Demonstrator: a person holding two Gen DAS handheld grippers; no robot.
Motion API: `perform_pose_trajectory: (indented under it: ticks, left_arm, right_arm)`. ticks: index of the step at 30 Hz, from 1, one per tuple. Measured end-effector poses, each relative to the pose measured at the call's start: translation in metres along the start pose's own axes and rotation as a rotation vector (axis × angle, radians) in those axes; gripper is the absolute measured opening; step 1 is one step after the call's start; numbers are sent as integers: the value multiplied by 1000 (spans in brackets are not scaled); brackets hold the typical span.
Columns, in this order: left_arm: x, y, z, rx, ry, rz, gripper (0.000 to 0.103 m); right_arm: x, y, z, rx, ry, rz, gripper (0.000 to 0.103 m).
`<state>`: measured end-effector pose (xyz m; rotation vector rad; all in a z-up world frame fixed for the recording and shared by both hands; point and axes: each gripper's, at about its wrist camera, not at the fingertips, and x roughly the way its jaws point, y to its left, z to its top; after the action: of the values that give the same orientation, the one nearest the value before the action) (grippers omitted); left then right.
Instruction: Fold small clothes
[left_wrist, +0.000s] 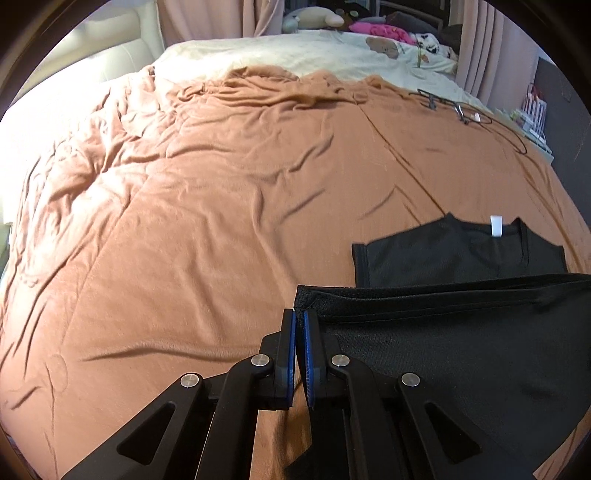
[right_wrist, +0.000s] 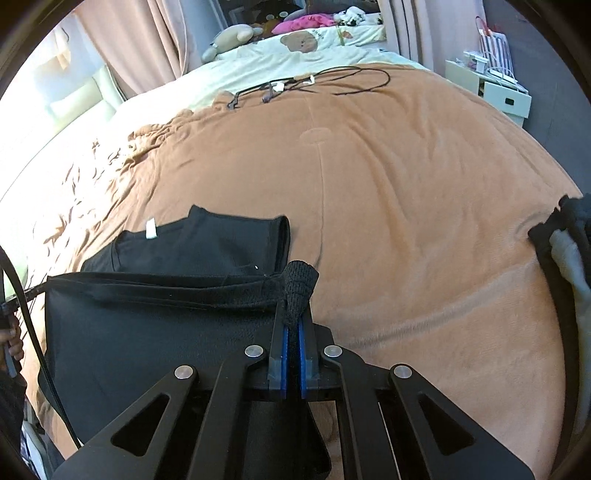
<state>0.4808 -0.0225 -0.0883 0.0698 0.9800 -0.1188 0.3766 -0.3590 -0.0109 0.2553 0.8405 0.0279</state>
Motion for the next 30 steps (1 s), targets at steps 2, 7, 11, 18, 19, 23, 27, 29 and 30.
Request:
perform_pose_trajectory:
  ticks: [2,7,11,18,19,23,27,29,30]
  left_arm:
    - [1,1,6,-10,-4,-2,5]
    - [9,-2,23,-4,-7,16,5]
    - [20,-4,34,-6,-7,24,5]
    - [43,-6,50,-24,6,40,5]
    - [49,-7,54,-22,10,43,5]
    - [66,-9,64,-7,26,55,5]
    - [86,-11,71,10,56,74,5]
    - [95,-11,74,9,72,81,5]
    - [99,-10,75,7,79,83,5]
  right_arm:
    - [2,1,5,1,-1,-1,0]
    - [13,0,20,12,8,-3,0]
    - [25,-1,34,15,16,-12,0]
    - [50,0,54,2,36,-37,0]
    - [53,1,56,0,38,-39,0]
    - [73,0,67,-8,62,-57,0]
    - [94,-4,77,1,95,-70,0]
    - [102,-7,82,15,104,-75,0]
    - [106,-8,84,23,107,-78,0]
